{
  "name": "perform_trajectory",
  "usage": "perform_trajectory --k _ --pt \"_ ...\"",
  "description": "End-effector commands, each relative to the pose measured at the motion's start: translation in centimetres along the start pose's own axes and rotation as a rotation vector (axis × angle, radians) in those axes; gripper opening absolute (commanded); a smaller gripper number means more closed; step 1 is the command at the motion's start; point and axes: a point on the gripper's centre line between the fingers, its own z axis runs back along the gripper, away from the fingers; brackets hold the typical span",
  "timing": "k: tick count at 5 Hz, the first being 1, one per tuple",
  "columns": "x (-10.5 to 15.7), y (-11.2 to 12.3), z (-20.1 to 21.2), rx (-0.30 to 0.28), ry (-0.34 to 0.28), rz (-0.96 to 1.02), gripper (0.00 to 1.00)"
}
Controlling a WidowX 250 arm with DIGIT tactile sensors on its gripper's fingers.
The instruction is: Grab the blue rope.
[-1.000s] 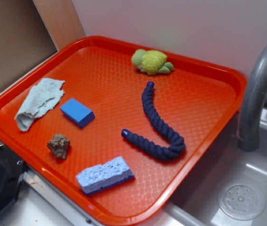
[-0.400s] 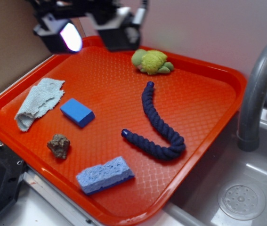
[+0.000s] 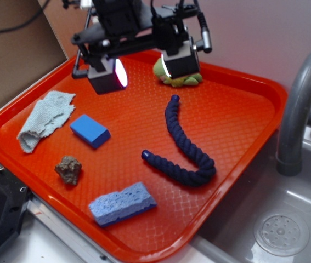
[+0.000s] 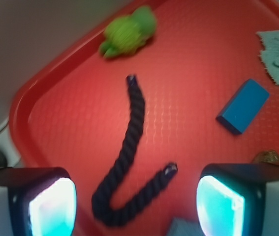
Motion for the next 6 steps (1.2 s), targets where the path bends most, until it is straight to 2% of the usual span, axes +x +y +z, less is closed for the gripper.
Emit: perform_trajectory --k 1,5,6 --pt "1.8 -0.2 -2.1 0.009 -0.018 0.009 1.00" --pt "3.7 -0.4 -7.5 0.061 -0.043 -0.012 1.00" --pt "3.3 -0.6 -8.7 0.067 -0.019 -0.043 1.00"
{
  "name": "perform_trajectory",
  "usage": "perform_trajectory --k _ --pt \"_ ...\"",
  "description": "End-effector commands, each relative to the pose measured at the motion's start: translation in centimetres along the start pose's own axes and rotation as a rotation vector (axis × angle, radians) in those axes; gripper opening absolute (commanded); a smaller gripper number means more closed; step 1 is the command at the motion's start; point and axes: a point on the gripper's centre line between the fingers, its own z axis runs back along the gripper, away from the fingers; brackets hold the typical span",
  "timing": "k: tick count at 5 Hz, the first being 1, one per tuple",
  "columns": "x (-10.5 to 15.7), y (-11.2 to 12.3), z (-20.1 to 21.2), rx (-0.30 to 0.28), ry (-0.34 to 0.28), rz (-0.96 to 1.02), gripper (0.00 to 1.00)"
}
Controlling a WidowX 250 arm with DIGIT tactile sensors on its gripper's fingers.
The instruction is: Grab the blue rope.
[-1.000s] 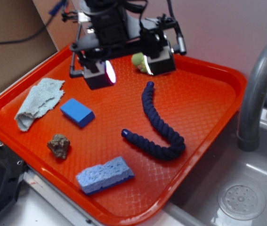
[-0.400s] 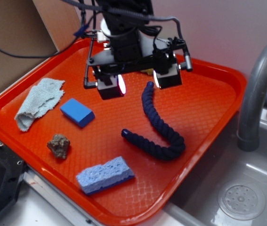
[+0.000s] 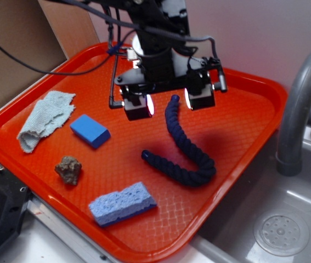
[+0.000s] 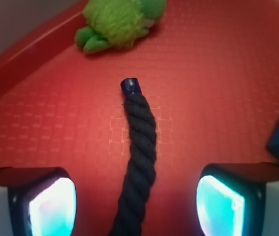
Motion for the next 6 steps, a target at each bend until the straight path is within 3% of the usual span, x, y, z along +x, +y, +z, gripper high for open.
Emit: perform_trajectory --k 1,3,4,5,6 --pt "0.8 0.4 -1.6 -0.010 0.025 -0.056 1.00" --pt "-0.6 1.0 -4.7 -0.025 0.082 -0.139 1.00" --pt "-0.4 0.3 -5.2 -0.042 0.135 -0.141 0.00" --pt "1.1 0.8 -4.2 -0.072 0.140 -0.163 0.00" --pt "3.1 2.4 -1.5 -0.036 0.037 -0.181 0.00"
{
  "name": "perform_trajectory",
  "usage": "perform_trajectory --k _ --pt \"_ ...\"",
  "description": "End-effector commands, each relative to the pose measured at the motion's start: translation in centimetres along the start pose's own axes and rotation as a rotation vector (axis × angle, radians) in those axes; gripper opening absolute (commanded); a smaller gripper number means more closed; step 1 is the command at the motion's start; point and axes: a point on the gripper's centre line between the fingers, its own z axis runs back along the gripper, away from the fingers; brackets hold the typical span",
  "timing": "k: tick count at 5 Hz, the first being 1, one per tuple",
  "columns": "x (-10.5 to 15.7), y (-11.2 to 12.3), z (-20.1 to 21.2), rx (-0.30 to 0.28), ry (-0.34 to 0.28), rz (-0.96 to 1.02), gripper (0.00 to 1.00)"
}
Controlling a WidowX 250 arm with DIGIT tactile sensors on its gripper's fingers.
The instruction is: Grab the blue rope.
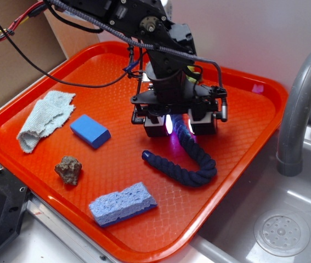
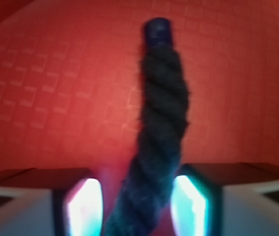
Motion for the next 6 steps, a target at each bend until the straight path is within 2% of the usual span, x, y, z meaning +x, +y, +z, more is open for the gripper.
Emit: perform_trajectory --k 1,2,3,4,5,6 --pt "4.2 2.4 6.6 0.047 -0.104 -0.181 0.00" --pt "5.3 1.4 11.2 -0.023 -0.059 -0.294 0.00" --pt "7.0 1.5 15.8 -0.086 0.016 -0.398 0.00" --pt "7.4 3.1 19.5 -0.058 0.005 -0.455 0.00" --pt "7.0 4.8 21.3 -0.050 -0.019 -0.457 0.00" --pt "6.0 6.1 21.3 -0.066 0.008 -0.468 0.00"
